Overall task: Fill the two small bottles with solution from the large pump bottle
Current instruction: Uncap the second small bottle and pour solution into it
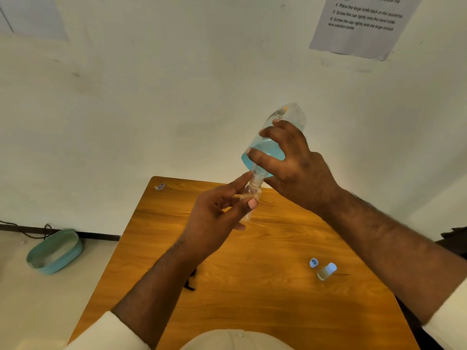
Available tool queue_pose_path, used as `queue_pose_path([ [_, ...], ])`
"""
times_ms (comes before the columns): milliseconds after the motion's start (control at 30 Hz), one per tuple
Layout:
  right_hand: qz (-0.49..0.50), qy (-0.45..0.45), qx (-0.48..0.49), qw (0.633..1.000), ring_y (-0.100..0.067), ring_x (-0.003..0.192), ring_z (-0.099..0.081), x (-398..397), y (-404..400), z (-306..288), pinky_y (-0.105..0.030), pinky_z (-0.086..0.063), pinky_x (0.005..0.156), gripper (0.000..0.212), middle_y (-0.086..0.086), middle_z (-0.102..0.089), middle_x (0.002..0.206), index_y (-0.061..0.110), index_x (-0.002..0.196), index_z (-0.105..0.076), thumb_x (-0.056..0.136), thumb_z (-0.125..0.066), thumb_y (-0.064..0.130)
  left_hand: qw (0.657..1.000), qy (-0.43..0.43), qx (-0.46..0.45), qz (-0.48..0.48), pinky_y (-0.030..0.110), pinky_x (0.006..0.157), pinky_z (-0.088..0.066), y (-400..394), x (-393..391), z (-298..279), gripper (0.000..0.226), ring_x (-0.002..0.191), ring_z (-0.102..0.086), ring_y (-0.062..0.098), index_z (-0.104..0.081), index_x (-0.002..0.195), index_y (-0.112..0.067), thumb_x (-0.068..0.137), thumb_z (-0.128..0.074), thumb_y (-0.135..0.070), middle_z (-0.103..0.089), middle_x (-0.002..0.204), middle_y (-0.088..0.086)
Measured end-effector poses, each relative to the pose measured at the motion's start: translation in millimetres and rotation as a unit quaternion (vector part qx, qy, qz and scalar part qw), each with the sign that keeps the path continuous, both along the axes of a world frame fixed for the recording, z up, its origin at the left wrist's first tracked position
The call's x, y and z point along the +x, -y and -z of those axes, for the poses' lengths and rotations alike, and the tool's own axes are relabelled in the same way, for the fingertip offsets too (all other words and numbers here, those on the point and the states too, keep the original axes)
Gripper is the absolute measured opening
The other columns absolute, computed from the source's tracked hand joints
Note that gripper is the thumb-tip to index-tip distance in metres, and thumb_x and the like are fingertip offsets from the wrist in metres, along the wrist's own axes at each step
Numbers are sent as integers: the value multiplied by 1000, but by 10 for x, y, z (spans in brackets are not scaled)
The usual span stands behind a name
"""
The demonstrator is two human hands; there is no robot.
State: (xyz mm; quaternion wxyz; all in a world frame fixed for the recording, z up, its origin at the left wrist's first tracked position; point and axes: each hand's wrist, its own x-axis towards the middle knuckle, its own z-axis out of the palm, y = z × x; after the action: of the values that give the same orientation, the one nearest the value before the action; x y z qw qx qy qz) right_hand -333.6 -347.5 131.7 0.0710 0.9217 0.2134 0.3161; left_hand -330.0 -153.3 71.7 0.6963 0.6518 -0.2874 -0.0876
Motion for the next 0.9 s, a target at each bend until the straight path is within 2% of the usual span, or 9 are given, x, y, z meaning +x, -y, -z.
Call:
queue_pose_path([
  [233, 0, 4, -3, 1000, -43, 125, -42, 31, 20, -1, -53, -58, 67, 56, -23, -51, 128, 19, 121, -52, 72, -80, 16, 1000, -1, -1, 1, 32, 59, -61, 22, 30, 7, 48, 101, -69, 15, -53, 126, -54, 85, -67, -34, -69, 117, -17],
  [400, -5, 5, -5, 1000, -44, 122, -44, 51, 31, -19, -54, -58, 67, 57, -24, -53, 126, 18, 121, -49, 72, -80, 15, 1000, -1, -2, 4, 37, 61, -62, 36, 57, 7, 49, 102, -69, 18, -52, 130, -49, 87, -67, -33, -69, 118, -13],
  [667, -3, 7, -13, 1000, -46, 120, -47, 69, 40, -58, -53, -56, 67, 52, -26, -55, 124, 13, 118, -59, 70, -81, 14, 1000, 1, -11, 7, 33, 61, -61, 62, 92, -7, 49, 103, -69, 16, -53, 129, -50, 87, -66, -28, -69, 118, -18],
  [900, -3, 9, -15, 1000, -45, 121, -46, 97, 64, -61, -54, -57, 67, 54, -25, -53, 125, 15, 119, -55, 72, -80, 15, 1000, -5, -17, 8, 33, 61, -61, 76, 111, 2, 50, 104, -69, 16, -53, 129, -50, 86, -67, -30, -69, 118, -16],
])
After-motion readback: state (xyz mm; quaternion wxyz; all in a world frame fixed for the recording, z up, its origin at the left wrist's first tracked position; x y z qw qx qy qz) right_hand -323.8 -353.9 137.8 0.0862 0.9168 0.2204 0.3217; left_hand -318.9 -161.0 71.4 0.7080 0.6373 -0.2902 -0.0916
